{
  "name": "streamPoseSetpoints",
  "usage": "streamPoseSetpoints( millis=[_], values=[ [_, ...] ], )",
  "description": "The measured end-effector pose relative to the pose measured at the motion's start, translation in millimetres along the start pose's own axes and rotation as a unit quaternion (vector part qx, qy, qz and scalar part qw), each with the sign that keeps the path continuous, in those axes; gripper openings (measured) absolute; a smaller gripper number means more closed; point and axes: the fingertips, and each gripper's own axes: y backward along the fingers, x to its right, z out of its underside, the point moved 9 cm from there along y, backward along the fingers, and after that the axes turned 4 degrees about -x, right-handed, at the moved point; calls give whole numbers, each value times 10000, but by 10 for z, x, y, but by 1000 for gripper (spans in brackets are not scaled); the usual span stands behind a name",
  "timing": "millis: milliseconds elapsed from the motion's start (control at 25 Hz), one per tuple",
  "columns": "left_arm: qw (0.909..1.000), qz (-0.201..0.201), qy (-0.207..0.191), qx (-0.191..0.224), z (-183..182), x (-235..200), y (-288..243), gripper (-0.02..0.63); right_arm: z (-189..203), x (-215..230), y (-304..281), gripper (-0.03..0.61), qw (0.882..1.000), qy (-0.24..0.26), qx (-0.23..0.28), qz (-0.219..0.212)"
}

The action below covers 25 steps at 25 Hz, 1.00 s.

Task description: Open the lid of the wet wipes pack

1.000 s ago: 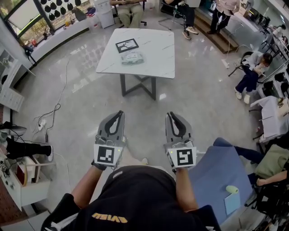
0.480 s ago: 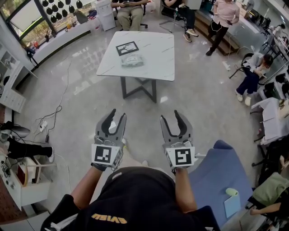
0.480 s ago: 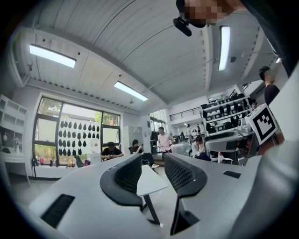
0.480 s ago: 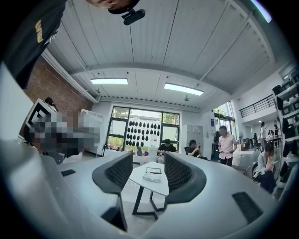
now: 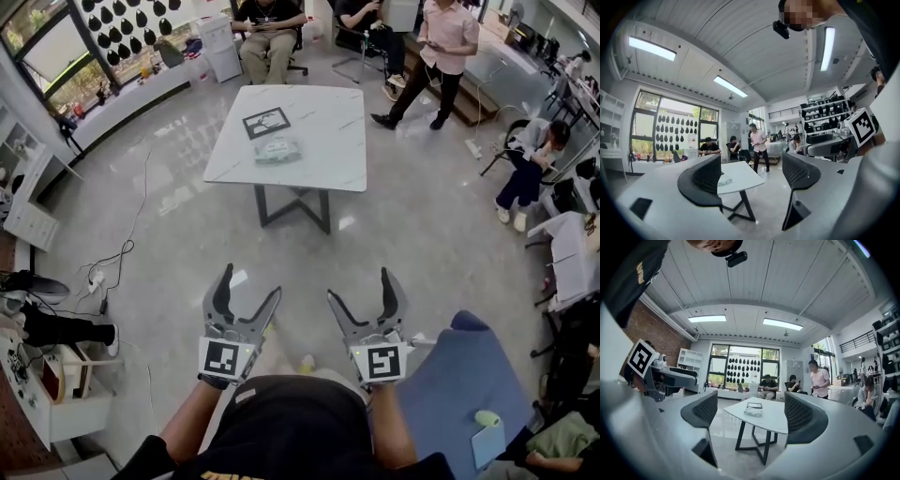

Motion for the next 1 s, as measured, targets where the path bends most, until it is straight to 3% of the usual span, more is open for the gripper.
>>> streamPoseSetpoints(
  millis=[440, 600, 760, 1000],
  values=[
    [9983, -522, 51, -265, 164, -847, -188, 399, 121, 32, -814, 419, 9989, 165, -427, -85],
    [9977, -657, 99, -114, 167, -1280, -417, 399, 83, -9, -1260, 412, 9972, 102, -729, -142],
    [9980, -633, 58, -2, 156, -1729, -711, 396, -37, -50, -1762, 405, 9965, 376, -726, -192],
    [9979, -556, 189, 271, 72, -2411, -1093, 396, -297, -77, -2374, 385, 9930, 642, -989, 35]
  ],
)
